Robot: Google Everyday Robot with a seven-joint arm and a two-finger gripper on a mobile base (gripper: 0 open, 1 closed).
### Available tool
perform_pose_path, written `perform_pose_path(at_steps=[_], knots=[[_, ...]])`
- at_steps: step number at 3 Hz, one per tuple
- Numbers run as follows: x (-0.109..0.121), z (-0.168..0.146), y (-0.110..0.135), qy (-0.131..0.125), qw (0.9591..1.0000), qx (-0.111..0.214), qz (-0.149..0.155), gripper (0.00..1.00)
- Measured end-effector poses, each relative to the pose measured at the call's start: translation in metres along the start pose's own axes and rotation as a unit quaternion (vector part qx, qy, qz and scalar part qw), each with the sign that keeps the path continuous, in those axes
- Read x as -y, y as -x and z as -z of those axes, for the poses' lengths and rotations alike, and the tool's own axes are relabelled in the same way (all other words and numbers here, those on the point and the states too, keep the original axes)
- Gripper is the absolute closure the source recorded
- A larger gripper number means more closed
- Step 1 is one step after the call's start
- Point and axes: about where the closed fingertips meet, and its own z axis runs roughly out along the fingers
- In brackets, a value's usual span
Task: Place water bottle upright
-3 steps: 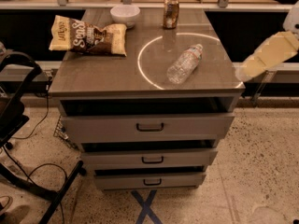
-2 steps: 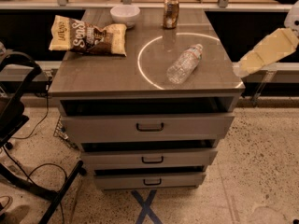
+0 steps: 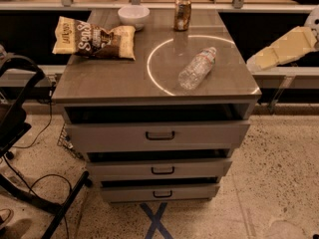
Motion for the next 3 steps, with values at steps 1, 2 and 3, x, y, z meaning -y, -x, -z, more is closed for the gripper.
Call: perform_pose_path(at_steps=[1, 2, 3], knots=[[0.032, -0.02, 0.01, 0.045, 0.9913, 0.018, -0.122, 0.0], [0.09, -0.064, 0.018, 0.055, 0.9601, -0.029, -0.273, 0.0], [0.109, -0.082, 0.026, 0.035, 0.933, -0.071, -0.351, 0.0]])
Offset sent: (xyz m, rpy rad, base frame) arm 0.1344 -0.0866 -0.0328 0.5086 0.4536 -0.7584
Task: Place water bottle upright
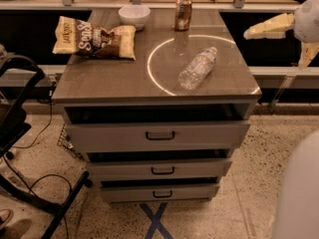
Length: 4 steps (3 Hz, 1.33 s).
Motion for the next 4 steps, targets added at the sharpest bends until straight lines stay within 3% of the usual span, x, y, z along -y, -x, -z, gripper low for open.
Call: perform_pose_path(at_steps=[1, 2, 3, 4], knots=[[-0.016, -0.001, 0.015, -0.066, 0.996, -0.012, -0.06, 0.0], [-0.057, -0.004, 0.04, -0.138, 0.9876, 0.013, -0.073, 0.0], [-0.054, -0.008, 0.048, -0.128, 0.9889, 0.025, -0.071, 0.0], [-0.053, -0.027, 0.048, -0.154, 0.9857, 0.009, -0.067, 0.0]])
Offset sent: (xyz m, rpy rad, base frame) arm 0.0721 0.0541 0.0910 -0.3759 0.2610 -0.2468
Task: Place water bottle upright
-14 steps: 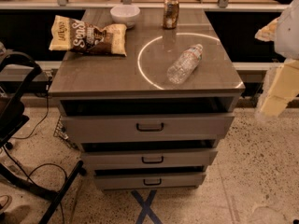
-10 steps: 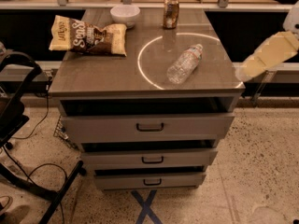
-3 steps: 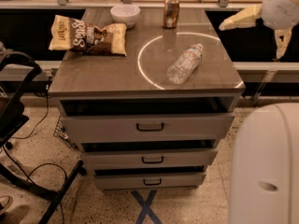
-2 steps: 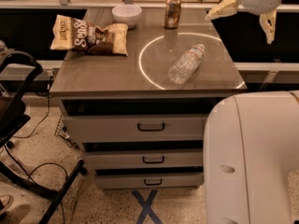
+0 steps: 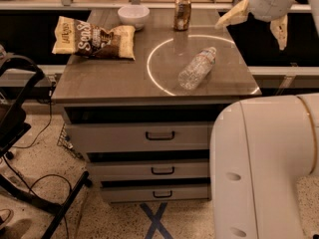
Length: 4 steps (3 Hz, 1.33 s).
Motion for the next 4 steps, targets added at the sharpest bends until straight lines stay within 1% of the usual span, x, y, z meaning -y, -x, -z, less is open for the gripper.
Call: perform_pose_path(at_steps=[1, 2, 3, 4], knots=[[-0.009, -0.011, -0.002, -0.061, 0.998, -0.009, 0.016, 0.0], [-0.018, -0.016, -0.01, -0.093, 0.9949, -0.023, 0.031, 0.0], [-0.027, -0.019, -0.023, -0.091, 0.9943, -0.044, 0.036, 0.0], [-0.037, -0.012, -0.038, -0.056, 0.9961, -0.06, 0.031, 0.0]])
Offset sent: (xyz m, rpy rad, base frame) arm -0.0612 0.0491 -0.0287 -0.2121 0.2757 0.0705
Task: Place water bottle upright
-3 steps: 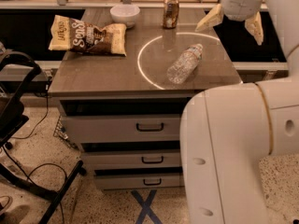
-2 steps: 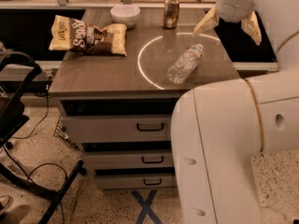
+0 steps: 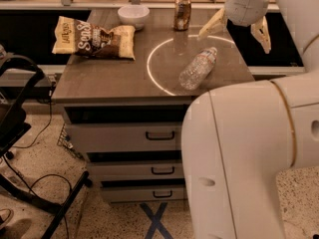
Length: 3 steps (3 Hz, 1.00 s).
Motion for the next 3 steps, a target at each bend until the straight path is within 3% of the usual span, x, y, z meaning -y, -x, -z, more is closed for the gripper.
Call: perform_pose_path(at_steps=[1, 2, 3], knots=[[-0.017, -0.002, -0.011, 0.032, 0.9992, -0.018, -0.011, 0.0], [-0.056, -0.022, -0.011, 0.05, 0.9969, -0.038, -0.047, 0.0], [-0.078, -0.033, -0.007, 0.047, 0.9956, -0.04, -0.07, 0.0]])
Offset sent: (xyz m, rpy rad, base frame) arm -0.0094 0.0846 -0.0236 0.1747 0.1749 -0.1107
